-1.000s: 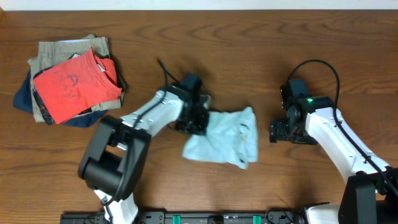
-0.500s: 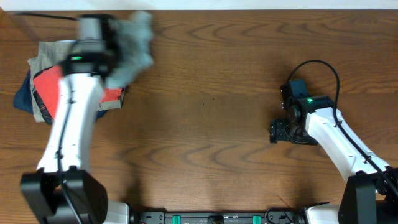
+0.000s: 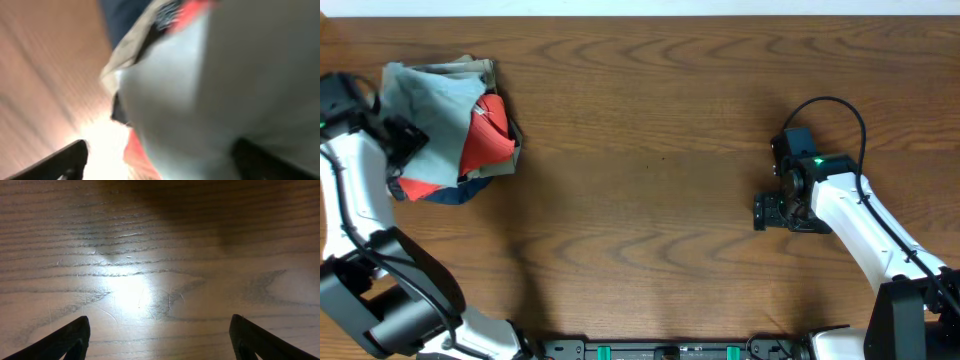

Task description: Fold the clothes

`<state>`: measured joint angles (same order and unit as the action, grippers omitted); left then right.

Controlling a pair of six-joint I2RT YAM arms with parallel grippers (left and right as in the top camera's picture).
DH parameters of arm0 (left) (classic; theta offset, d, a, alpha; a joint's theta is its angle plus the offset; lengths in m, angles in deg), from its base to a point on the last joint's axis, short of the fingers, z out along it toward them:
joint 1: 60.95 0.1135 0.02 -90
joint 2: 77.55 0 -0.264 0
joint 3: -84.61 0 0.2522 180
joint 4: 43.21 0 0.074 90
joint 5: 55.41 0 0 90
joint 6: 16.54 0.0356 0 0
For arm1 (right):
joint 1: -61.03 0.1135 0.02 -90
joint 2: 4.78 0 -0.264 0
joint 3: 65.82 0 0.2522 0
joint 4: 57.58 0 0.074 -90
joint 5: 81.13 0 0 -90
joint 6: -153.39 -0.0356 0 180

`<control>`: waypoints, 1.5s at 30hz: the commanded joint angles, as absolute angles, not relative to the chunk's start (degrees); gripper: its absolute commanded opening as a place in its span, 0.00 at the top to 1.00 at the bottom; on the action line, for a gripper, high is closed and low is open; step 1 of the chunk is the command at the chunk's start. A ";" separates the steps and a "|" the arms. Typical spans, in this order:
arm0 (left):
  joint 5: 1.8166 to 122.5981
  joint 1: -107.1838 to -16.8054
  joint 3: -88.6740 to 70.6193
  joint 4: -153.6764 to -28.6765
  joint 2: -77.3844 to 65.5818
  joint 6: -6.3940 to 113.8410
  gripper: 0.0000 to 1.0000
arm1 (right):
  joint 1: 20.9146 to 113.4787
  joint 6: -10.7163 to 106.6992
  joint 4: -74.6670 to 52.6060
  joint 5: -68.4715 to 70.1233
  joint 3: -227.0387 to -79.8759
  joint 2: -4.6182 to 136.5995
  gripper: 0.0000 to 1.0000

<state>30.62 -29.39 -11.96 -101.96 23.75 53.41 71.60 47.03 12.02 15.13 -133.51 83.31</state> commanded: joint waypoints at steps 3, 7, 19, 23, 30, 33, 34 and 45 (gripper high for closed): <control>37.64 -27.65 -12.11 -101.74 23.46 49.12 0.02 | 71.05 46.24 11.86 15.96 -133.78 83.20 0.12; 41.44 -29.37 -12.11 -101.59 23.27 49.21 0.02 | 71.05 46.24 10.77 15.85 -133.78 83.20 0.05; 36.11 -44.04 -12.15 -100.43 16.62 53.49 0.02 | 71.05 46.26 6.07 9.23 -133.78 83.20 0.01; 35.41 -50.53 -12.15 -101.11 15.64 53.76 0.02 | 71.12 46.26 3.84 6.37 -133.78 83.20 0.01; 35.43 -63.36 -12.13 -103.58 15.79 53.58 0.02 | 71.10 46.26 0.26 0.79 -133.80 83.18 0.01; 35.43 -69.98 -12.13 -104.26 15.79 57.58 0.02 | 71.05 46.48 -2.17 -1.00 -134.06 83.18 0.01; 35.43 -71.99 -12.13 -104.72 15.79 58.85 0.02 | 71.03 47.49 -2.34 -2.00 -134.43 83.18 0.01; 41.16 -81.33 -12.07 -129.31 14.94 59.66 0.02 | 65.39 53.87 18.23 -3.84 -150.67 82.18 0.01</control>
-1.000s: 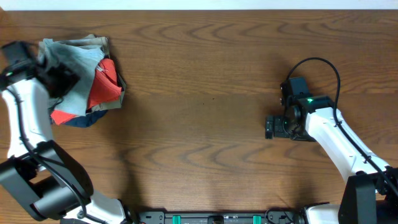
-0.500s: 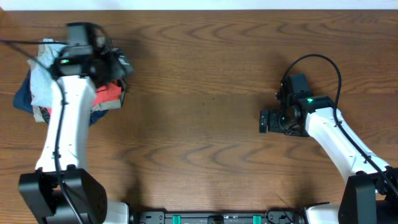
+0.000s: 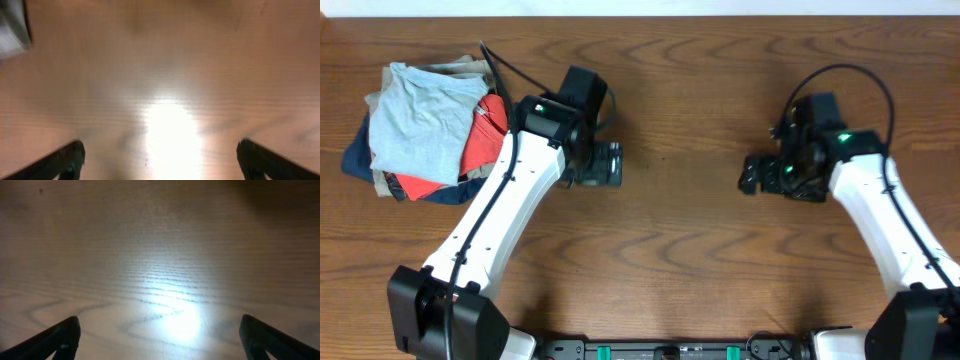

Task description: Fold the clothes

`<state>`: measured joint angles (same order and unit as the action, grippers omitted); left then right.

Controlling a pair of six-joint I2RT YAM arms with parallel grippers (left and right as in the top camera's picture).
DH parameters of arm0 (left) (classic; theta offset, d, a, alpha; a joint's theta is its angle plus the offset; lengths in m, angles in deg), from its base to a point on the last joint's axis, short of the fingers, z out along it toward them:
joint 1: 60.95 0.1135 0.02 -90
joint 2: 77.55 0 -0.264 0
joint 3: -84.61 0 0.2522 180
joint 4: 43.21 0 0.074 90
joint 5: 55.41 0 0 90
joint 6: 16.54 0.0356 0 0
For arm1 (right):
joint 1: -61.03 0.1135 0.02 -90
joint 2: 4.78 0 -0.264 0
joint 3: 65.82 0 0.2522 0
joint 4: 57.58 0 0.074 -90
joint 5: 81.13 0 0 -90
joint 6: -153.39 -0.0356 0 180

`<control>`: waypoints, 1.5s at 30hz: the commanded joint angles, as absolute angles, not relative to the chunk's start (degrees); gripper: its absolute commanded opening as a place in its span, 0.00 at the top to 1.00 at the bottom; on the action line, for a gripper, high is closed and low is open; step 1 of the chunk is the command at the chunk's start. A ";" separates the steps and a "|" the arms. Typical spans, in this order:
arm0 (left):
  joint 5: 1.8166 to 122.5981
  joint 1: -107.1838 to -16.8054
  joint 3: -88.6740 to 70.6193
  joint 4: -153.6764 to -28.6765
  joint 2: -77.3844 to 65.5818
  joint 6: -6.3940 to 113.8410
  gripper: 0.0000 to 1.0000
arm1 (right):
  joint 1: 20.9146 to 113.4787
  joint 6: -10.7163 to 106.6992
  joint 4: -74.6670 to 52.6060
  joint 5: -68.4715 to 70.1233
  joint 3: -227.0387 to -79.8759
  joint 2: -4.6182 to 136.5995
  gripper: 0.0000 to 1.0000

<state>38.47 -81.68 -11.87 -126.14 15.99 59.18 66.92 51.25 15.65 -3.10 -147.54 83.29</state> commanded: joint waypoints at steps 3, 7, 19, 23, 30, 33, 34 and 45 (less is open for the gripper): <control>41.27 -81.37 -10.78 -132.17 12.01 59.68 0.02 | 64.34 53.83 19.95 -3.75 -150.60 78.72 0.01; 41.22 -81.39 -5.97 -130.07 3.25 59.57 0.02 | 64.19 53.35 19.78 -1.65 -148.62 71.27 0.01; 29.05 -81.39 20.59 -105.39 -43.70 58.19 0.02 | 64.21 52.76 6.97 4.51 -131.83 37.83 0.01; 29.01 -81.39 24.54 -103.67 -53.12 58.17 0.02 | 64.21 52.73 6.62 4.36 -128.00 31.84 0.01; 28.98 -81.39 24.61 -104.63 -57.89 58.19 0.02 | 64.21 52.73 13.98 4.36 -127.35 30.05 0.01; 28.98 -81.39 24.61 -104.65 -57.84 58.19 0.02 | 64.21 52.73 16.72 4.38 -127.35 30.07 0.01; 28.98 -81.39 24.61 -104.65 -57.84 58.17 0.02 | 64.21 52.73 17.50 4.36 -127.35 30.07 0.01; 28.98 -81.39 24.61 -104.65 -57.84 58.19 0.02 | 64.21 52.73 20.15 4.36 -127.35 30.07 0.01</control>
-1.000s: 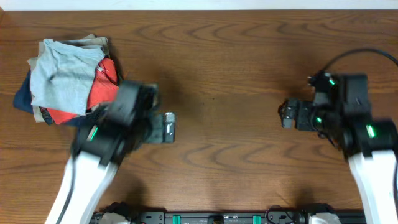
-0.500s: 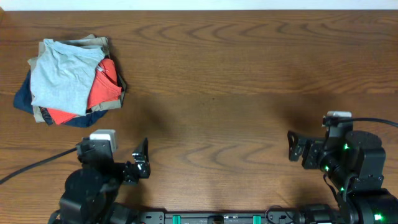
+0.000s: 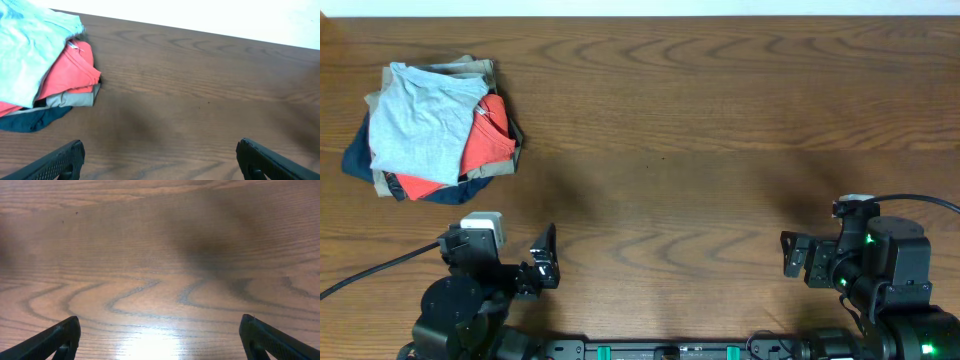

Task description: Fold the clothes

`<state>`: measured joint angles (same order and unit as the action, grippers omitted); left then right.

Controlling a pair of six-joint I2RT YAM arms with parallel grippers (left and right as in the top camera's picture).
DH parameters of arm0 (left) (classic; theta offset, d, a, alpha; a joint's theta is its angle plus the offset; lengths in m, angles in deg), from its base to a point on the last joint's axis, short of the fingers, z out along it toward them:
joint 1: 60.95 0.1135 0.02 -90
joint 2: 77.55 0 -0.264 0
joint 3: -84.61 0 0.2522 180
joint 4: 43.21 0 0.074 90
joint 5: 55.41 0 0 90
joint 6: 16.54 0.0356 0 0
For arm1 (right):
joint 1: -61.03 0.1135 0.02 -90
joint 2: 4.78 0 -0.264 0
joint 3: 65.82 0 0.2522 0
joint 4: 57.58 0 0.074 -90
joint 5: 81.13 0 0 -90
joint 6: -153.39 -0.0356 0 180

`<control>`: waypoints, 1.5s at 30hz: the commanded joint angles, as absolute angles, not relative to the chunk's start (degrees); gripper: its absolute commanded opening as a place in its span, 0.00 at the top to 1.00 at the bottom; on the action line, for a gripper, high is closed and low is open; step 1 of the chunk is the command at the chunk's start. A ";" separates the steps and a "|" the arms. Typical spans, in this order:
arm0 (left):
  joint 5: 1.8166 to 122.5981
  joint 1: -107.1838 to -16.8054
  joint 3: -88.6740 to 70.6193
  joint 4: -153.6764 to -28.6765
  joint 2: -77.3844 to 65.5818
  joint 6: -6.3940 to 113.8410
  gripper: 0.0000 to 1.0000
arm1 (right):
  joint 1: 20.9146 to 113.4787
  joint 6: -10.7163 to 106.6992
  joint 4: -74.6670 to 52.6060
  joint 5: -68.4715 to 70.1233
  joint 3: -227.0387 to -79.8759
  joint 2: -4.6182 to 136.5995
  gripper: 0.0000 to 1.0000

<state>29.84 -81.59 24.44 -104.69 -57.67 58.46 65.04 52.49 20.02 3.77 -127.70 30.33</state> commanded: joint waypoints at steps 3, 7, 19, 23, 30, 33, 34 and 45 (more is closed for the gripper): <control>28.98 -81.39 24.61 -104.65 -57.84 58.17 0.02 | 64.21 52.73 20.13 4.36 -127.35 30.07 0.01; 28.98 -81.39 24.61 -104.65 -57.84 58.19 0.02 | 64.85 52.80 20.45 5.12 -126.78 27.66 0.01; 28.98 -81.39 24.61 -104.65 -57.84 58.17 0.02 | 67.29 55.60 -2.87 5.65 -107.59 5.76 0.01; 28.98 -81.39 24.61 -104.65 -57.84 58.19 0.02 | 67.82 55.79 -12.86 5.69 -99.35 -1.43 0.01; 28.98 -81.39 24.61 -104.65 -57.84 58.17 0.02 | 67.86 56.47 -34.89 7.37 -86.89 -4.49 0.01; 28.98 -81.39 24.61 -104.65 -57.84 58.19 0.02 | 67.86 58.88 -43.63 7.37 -82.19 -4.51 0.01; 28.98 -81.39 24.61 -104.65 -57.84 58.19 0.02 | 67.86 59.58 -45.60 7.35 -80.99 -4.51 0.01; 28.98 -81.39 24.61 -104.65 -57.84 58.17 0.02 | 68.50 64.76 -39.72 6.98 -79.90 -4.51 0.01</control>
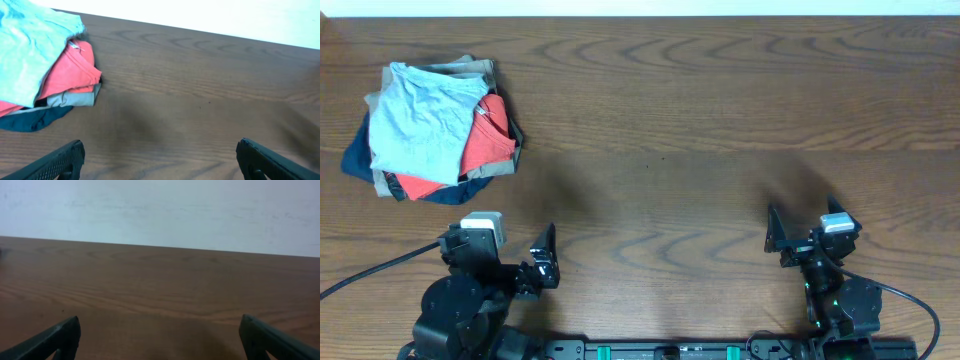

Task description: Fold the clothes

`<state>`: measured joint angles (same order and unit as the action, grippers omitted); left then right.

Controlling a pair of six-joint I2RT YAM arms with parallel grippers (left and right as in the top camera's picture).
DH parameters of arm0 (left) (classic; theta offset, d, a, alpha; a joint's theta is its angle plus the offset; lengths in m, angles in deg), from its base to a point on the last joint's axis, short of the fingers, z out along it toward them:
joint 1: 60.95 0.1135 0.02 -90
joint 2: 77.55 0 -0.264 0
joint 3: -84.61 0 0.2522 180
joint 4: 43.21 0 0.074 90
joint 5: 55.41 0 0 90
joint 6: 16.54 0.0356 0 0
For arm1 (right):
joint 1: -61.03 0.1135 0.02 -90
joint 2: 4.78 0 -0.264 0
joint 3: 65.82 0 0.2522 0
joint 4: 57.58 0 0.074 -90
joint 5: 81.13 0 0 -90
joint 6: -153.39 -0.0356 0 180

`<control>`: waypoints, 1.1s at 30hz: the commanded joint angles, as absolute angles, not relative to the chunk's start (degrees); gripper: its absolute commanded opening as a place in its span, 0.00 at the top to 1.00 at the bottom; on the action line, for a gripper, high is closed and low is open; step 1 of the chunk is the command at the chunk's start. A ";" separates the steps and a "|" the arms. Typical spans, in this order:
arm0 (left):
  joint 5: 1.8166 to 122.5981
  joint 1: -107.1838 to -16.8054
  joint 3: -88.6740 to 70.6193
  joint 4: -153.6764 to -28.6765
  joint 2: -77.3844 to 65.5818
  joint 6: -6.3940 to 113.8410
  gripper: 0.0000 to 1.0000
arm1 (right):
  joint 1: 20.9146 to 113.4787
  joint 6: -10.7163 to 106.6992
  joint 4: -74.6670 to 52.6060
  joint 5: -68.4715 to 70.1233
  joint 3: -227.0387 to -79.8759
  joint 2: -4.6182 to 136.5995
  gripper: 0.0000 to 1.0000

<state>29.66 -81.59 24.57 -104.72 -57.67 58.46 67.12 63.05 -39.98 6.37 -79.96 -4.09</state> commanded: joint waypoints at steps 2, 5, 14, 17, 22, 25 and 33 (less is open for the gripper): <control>28.98 -81.39 24.61 -104.65 -57.84 58.17 0.02 | 68.61 64.76 -39.72 6.96 -79.90 -4.51 0.01; 28.98 -81.39 24.61 -104.65 -57.84 58.19 0.02 | 68.61 64.76 -39.72 6.98 -79.90 -4.51 0.01; 28.98 -81.39 24.61 -104.65 -57.84 58.19 0.02 | 68.61 64.73 -39.72 6.98 -79.90 -4.51 0.01; 28.98 -81.39 24.61 -104.65 -57.84 58.17 0.02 | 68.61 64.76 -39.72 6.98 -79.90 -4.51 0.01; 28.98 -81.39 24.61 -104.65 -57.84 58.19 0.02 | 68.61 64.76 -39.72 6.98 -79.90 -4.51 0.01; 28.98 -81.39 24.61 -104.65 -57.84 58.19 0.02 | 68.61 64.76 -39.72 6.98 -79.90 -4.51 0.01; 28.96 -78.22 24.63 -104.87 -57.89 58.22 0.02 | 68.61 64.76 -39.72 6.98 -79.90 -4.51 0.01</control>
